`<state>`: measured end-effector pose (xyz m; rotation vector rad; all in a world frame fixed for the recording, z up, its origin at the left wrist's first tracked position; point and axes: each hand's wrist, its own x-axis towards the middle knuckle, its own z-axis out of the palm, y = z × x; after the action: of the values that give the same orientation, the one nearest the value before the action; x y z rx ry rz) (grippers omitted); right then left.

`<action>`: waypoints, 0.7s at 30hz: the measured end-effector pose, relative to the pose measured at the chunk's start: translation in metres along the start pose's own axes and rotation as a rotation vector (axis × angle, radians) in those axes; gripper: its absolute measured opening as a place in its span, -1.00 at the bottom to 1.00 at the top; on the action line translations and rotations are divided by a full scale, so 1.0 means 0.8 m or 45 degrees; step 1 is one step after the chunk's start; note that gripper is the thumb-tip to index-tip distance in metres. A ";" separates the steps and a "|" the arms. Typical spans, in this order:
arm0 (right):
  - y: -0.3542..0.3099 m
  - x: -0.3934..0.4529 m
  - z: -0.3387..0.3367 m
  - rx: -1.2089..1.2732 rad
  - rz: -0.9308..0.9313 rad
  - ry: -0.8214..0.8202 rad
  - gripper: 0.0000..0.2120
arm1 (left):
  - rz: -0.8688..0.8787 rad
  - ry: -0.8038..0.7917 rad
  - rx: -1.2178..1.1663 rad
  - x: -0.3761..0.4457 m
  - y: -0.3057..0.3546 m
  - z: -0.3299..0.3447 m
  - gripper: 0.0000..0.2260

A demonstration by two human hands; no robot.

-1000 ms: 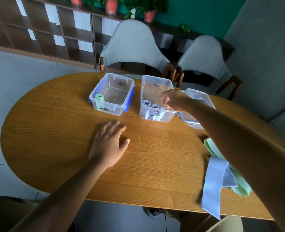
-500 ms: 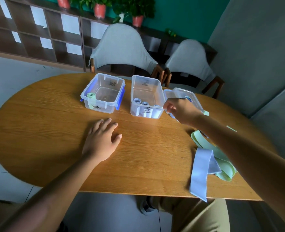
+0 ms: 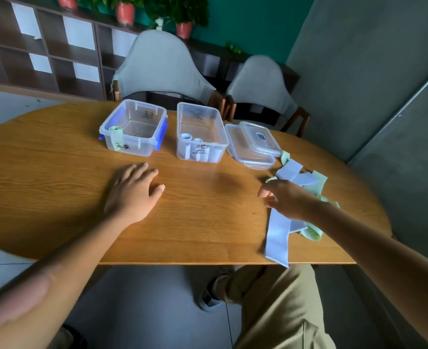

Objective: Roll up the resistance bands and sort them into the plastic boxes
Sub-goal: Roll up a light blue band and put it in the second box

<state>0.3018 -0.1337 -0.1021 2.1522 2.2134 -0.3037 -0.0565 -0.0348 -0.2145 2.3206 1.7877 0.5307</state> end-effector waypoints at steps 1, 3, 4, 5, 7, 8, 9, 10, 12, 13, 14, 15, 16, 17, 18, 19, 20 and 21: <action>0.003 -0.009 0.001 0.009 -0.003 0.012 -0.89 | -0.002 -0.005 -0.004 0.001 0.000 -0.001 -0.48; 0.002 -0.034 0.004 0.057 -0.019 -0.004 -0.88 | 0.001 -0.020 -0.007 0.001 0.002 -0.001 -0.48; -0.001 -0.049 0.007 0.092 -0.019 -0.031 -0.81 | 0.002 -0.019 -0.001 0.000 0.003 -0.001 -0.48; -0.005 -0.065 0.009 0.110 -0.012 -0.072 -0.73 | 0.001 -0.018 0.003 0.000 0.003 0.000 -0.48; -0.011 -0.093 0.015 0.094 0.030 -0.174 -0.58 | 0.001 -0.020 0.004 0.000 0.003 -0.001 -0.48; -0.011 -0.103 0.018 0.084 0.037 -0.211 -0.54 | 0.002 -0.023 0.004 -0.001 0.003 -0.002 -0.48; -0.010 -0.110 0.022 0.077 0.035 -0.235 -0.52 | 0.005 -0.029 0.007 -0.001 0.004 -0.002 -0.48; -0.009 -0.114 0.026 0.068 0.026 -0.249 -0.49 | 0.008 -0.031 0.008 -0.001 0.005 -0.003 -0.48; -0.006 -0.117 0.033 0.031 -0.005 -0.265 -0.47 | 0.018 -0.033 0.006 -0.002 0.005 -0.004 -0.48; -0.004 -0.118 0.037 0.013 -0.020 -0.263 -0.47 | 0.023 -0.036 0.007 -0.002 0.005 -0.005 -0.48; -0.003 -0.119 0.041 0.004 -0.028 -0.253 -0.48 | 0.030 -0.036 0.007 -0.002 0.005 -0.005 -0.48; -0.002 -0.119 0.043 0.002 -0.029 -0.241 -0.51 | 0.036 -0.035 0.004 -0.002 0.004 -0.005 -0.48; -0.002 -0.120 0.045 0.007 -0.031 -0.232 -0.55 | 0.040 -0.035 0.000 -0.002 0.004 -0.005 -0.49; -0.001 -0.120 0.045 0.004 -0.031 -0.231 -0.61 | 0.042 -0.035 -0.006 -0.002 0.003 -0.005 -0.50; -0.001 -0.120 0.042 -0.004 -0.032 -0.239 -0.66 | 0.044 -0.032 -0.017 -0.002 0.003 -0.004 -0.51; -0.002 -0.120 0.039 -0.016 -0.026 -0.248 -0.68 | 0.049 -0.022 -0.038 -0.003 0.003 -0.004 -0.53; -0.004 -0.119 0.035 -0.016 -0.021 -0.233 -0.68 | 0.061 -0.001 -0.072 -0.005 0.005 -0.005 -0.56; -0.006 -0.118 0.030 -0.005 -0.019 -0.186 -0.70 | 0.078 0.021 -0.124 -0.008 0.010 -0.005 -0.60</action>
<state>0.2979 -0.2307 -0.1093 2.0411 2.1494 -0.4416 -0.0524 -0.0431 -0.2093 2.3184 1.6631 0.6334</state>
